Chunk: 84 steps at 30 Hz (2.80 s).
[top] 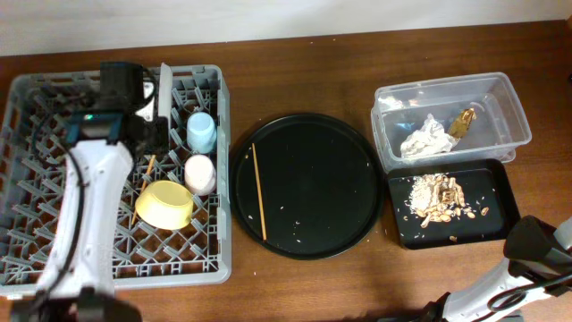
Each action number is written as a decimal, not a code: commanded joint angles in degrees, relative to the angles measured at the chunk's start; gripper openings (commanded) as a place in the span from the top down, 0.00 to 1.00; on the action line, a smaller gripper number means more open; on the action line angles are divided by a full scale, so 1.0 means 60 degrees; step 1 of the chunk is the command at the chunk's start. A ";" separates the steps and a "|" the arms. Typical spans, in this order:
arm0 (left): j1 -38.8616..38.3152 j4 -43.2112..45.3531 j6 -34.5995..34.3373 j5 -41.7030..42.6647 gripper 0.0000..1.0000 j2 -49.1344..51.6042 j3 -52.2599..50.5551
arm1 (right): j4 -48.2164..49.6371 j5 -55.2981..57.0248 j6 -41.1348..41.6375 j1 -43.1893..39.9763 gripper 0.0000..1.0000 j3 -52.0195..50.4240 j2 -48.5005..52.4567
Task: Sort waste into correct bins and load items into the dishwasher rack
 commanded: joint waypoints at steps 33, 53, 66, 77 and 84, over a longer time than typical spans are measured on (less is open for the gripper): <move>-0.4634 0.0659 -0.2142 -0.0412 1.00 -0.0091 -0.0076 | -0.0062 0.0080 -0.0007 -0.0022 0.01 0.0029 0.0015; 0.1479 0.0809 0.0838 0.0018 0.65 0.1599 -0.0291 | -0.0066 0.0080 -0.0007 -0.0022 0.01 0.0029 0.0015; 0.1224 -0.1293 0.0331 0.3778 0.01 -0.2379 -0.0291 | -0.0062 0.0080 -0.0007 -0.0022 0.01 0.0029 0.0015; 0.0900 -0.1654 0.0335 0.3770 0.01 -0.2477 -0.0302 | -0.0066 0.0080 -0.0007 -0.0004 0.01 0.0022 0.0109; 0.0900 -0.1654 0.0335 0.3770 0.01 -0.2477 -0.0302 | -0.0062 0.0080 -0.0007 0.3424 0.01 0.0142 -0.1490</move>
